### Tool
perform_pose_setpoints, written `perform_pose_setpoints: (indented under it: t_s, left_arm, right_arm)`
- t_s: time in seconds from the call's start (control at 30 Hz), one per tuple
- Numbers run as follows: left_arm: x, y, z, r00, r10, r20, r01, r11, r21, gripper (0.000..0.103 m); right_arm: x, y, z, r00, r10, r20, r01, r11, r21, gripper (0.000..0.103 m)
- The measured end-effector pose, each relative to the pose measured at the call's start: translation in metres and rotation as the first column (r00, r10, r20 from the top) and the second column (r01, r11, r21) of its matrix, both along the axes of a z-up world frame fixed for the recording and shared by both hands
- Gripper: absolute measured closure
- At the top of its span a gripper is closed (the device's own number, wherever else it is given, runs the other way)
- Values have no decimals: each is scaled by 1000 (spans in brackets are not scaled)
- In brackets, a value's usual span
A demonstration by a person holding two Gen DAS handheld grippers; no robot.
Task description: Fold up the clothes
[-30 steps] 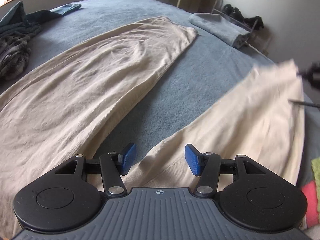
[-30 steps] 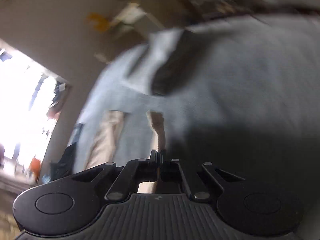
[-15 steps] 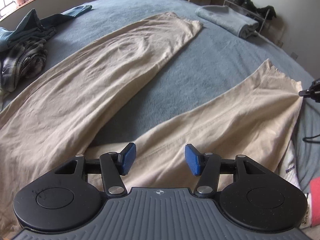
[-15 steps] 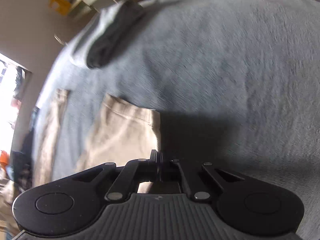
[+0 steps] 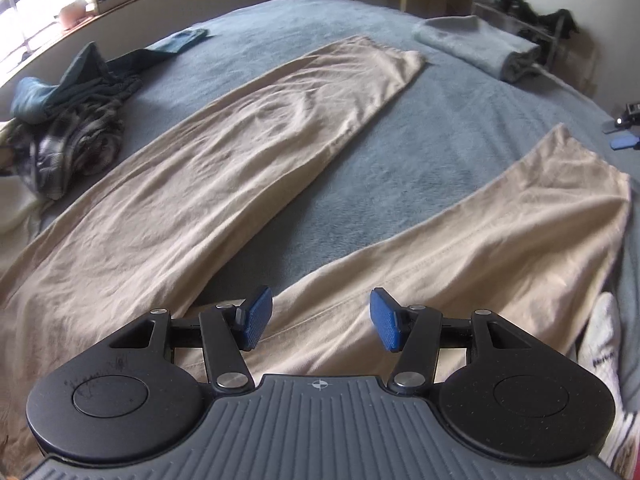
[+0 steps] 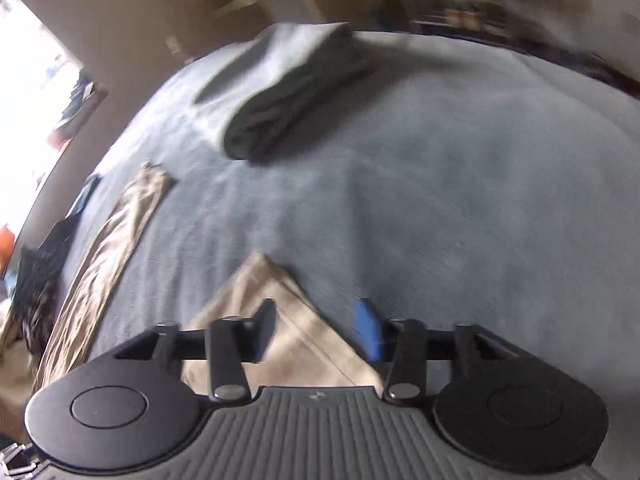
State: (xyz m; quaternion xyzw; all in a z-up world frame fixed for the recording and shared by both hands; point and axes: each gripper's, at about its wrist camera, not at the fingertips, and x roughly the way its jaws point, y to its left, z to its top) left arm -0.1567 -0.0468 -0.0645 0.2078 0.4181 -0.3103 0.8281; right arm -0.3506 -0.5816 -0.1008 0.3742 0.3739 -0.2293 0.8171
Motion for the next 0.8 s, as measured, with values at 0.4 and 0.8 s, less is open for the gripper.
perform_pose_setpoints:
  t_s: [0.4,0.8]
  left_arm:
    - [-4,5,12,980,201,0,-201,979,23,48]
    - [-23,-21,-21,994,109,-1,-105,964,244,48]
  right_arm:
    - [90,25,-27,957,249,-148,-272,949,-160,78]
    - [98,27,-18,976,203,-82,-218,920,-325,95]
